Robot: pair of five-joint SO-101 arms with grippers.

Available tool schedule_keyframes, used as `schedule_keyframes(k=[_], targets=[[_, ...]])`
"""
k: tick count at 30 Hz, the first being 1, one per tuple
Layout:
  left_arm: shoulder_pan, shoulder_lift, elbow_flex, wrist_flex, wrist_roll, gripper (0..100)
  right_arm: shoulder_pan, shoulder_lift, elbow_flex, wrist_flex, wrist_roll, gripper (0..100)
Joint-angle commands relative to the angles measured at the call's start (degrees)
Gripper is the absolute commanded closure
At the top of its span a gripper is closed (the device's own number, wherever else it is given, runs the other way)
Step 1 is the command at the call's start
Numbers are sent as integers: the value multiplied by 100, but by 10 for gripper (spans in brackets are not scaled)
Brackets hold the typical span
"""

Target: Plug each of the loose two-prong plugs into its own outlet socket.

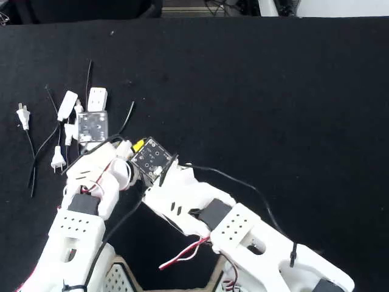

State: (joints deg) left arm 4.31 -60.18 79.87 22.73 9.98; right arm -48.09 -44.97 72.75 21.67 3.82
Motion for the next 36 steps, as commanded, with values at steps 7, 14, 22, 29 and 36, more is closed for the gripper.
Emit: schedule_keyframes(k=[7, 14, 22, 29, 36], targets=[[57, -9, -171, -62, -237, 802, 413, -1367, 4, 598, 44, 988], [66, -9, -163, -62, -237, 802, 413, -2149, 391, 598, 44, 988], [66, -9, -163, -62, -237, 802, 440, -2167, 611, 79, 26, 988], [22, -9, -163, -62, -220, 802, 440, -2167, 804, -308, 26, 988], [-233, -62, -233, -53, -185, 802, 448, -2149, 251, 958, 62, 988]])
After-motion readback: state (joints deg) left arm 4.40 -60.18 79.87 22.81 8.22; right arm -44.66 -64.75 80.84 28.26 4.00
